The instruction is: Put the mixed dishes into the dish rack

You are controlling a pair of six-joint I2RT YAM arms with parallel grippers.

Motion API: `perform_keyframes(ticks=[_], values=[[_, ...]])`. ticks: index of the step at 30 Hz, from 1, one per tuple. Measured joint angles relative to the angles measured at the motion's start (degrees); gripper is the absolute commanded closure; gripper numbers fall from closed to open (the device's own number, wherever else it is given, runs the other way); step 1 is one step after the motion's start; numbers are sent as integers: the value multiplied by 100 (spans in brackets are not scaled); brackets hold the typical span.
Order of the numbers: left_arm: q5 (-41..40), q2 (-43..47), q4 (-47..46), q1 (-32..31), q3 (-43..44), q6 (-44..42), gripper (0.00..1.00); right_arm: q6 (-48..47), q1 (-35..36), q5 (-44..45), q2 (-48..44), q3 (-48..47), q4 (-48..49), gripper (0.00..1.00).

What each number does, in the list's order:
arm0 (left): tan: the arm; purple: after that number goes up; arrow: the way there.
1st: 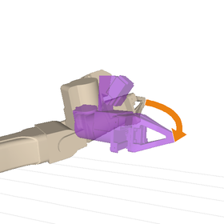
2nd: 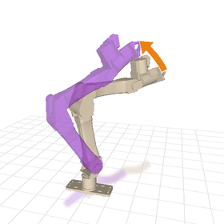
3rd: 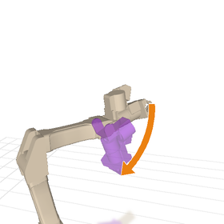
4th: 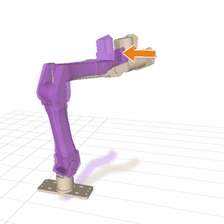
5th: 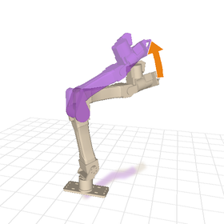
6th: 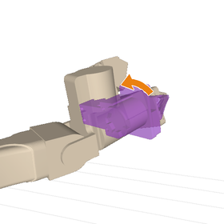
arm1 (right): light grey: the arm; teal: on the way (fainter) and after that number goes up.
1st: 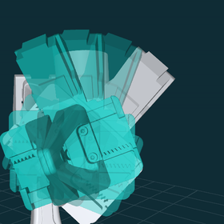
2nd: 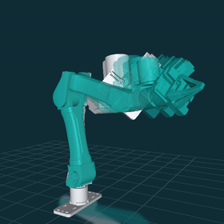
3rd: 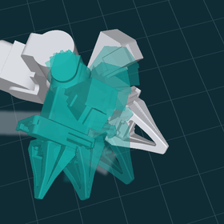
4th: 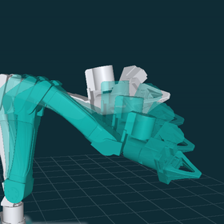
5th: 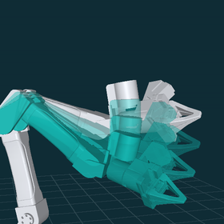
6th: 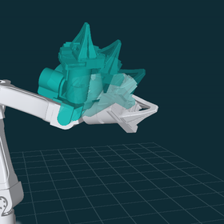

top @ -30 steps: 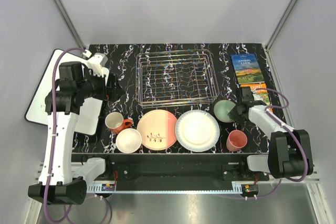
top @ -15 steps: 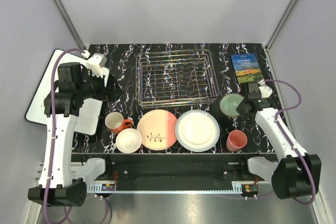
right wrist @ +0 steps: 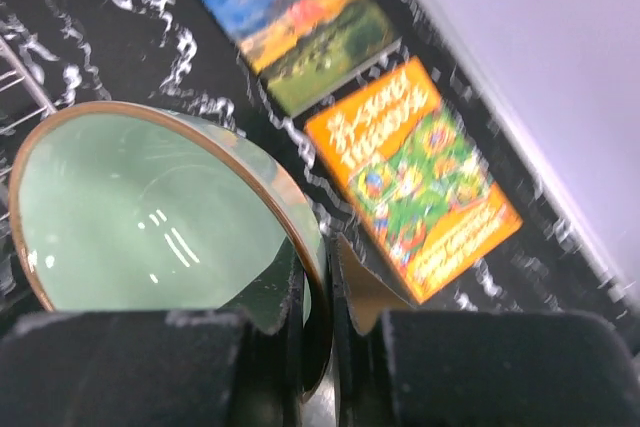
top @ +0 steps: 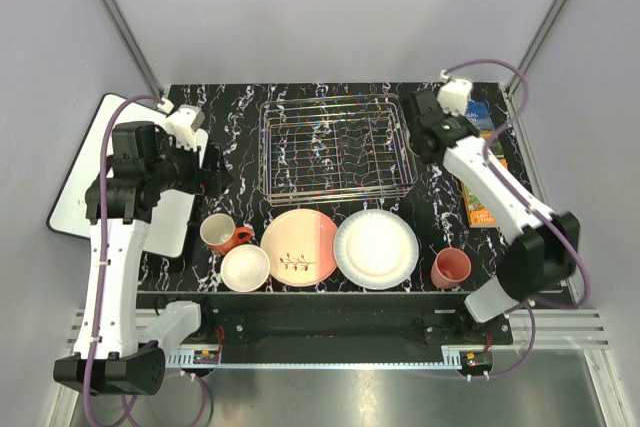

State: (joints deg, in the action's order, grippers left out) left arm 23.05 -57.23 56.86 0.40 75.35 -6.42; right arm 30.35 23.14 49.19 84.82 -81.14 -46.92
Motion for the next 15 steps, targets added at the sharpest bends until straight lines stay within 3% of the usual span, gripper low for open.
perform_keyframes(ticks=[5, 8, 11, 15], values=[[-120, 107, 11, 0, -179, -98, 1, -1115, 520, 1110, 1189, -560, 610, 100], [-219, 157, 11, 0, -192, -160, 1, -2212, 883, 1676, 1631, -599, 1591, 100], [-271, 221, -17, 0, -240, -219, 1, -3917, 1207, 2074, 1978, -487, 3416, 100], [-326, 323, 2, 0, -417, -275, 1, -6940, 1460, 2479, 2621, -387, 6951, 100]])
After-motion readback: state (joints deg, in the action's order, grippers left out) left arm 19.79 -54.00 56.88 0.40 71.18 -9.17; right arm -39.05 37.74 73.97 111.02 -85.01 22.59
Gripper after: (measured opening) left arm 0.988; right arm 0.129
